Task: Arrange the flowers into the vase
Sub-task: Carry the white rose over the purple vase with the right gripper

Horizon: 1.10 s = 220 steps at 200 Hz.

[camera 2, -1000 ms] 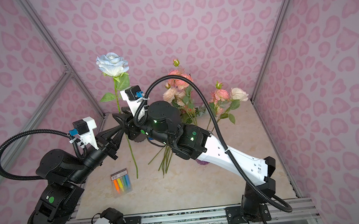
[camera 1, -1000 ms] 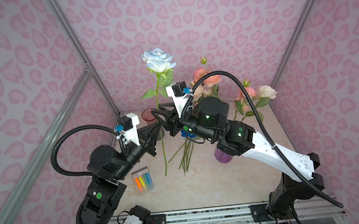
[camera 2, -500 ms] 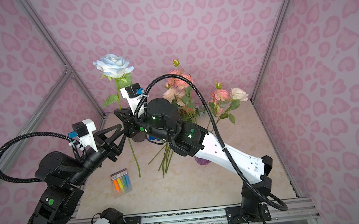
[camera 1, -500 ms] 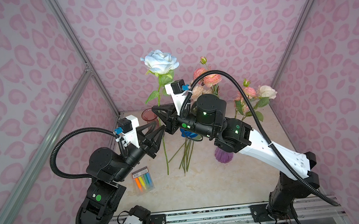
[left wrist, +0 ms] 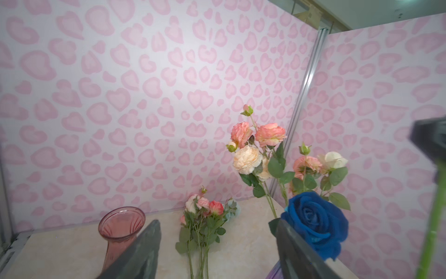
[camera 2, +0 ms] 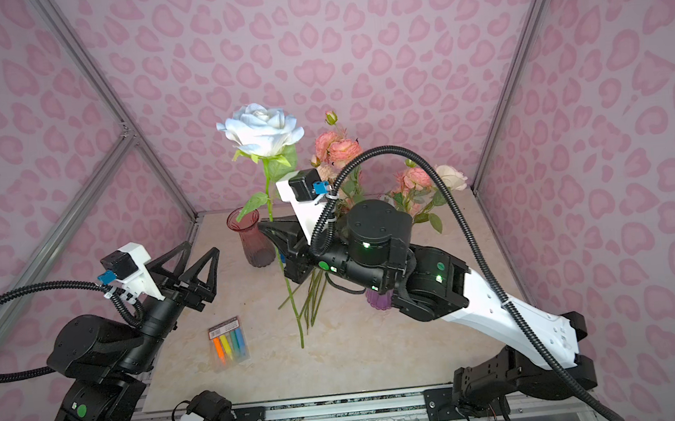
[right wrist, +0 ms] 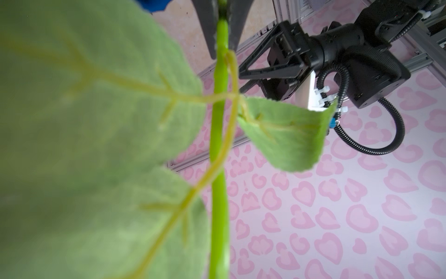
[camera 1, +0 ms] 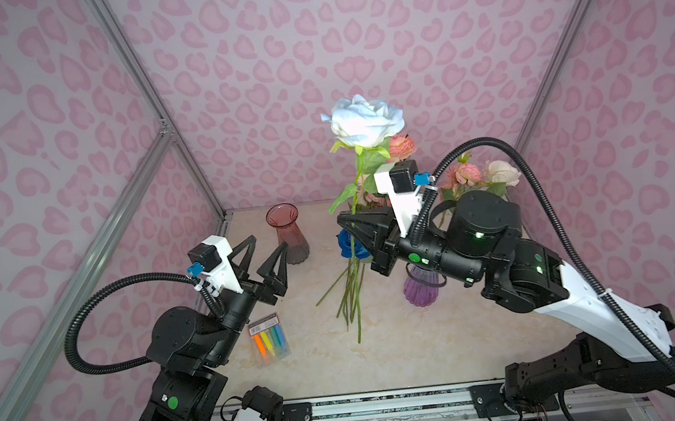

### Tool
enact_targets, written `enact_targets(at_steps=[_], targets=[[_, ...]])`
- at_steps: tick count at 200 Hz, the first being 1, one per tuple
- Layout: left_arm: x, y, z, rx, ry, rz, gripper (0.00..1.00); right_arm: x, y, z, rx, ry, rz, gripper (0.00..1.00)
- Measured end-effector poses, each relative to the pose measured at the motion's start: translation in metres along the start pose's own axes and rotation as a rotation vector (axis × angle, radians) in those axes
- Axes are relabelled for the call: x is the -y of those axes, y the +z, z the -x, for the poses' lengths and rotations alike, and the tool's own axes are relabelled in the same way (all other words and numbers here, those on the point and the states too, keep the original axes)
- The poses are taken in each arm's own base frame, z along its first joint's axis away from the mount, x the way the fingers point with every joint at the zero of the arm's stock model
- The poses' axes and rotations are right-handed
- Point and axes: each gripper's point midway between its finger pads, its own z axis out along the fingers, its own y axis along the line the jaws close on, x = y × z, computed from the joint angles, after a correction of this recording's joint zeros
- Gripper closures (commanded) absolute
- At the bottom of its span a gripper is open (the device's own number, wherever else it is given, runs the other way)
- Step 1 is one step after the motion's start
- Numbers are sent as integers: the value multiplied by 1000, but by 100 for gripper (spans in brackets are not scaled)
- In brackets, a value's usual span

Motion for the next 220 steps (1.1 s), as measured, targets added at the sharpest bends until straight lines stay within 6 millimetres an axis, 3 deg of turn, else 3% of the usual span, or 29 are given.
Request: enact_targets(at_steps=[43,68,100,115,134,158,181,202,220], targets=[[-41,18,-52,-132,-28,216,25,65,-76,23,55,-82,-276,97],[-63,24,-78,-190,-44,327,25,115,-112,33,74,-129,-481,98],[-79,35,-106,-253,-80,415,25,174,-140,49,112,-172,-726,98],[-81,41,-120,-289,-94,429,25,196,-138,57,125,-178,-797,98],[-83,45,-131,-321,-112,436,25,216,-120,63,123,-182,-821,98],[-82,46,-143,-347,-135,429,25,236,-92,51,77,-186,-810,99],[-84,44,-154,-367,-145,434,25,255,-80,42,63,-170,-819,99],[-83,44,-162,-386,-152,426,25,262,-69,17,34,-136,-793,97],[-84,46,-171,-397,-165,423,25,267,-61,-23,-24,-84,-759,97]])
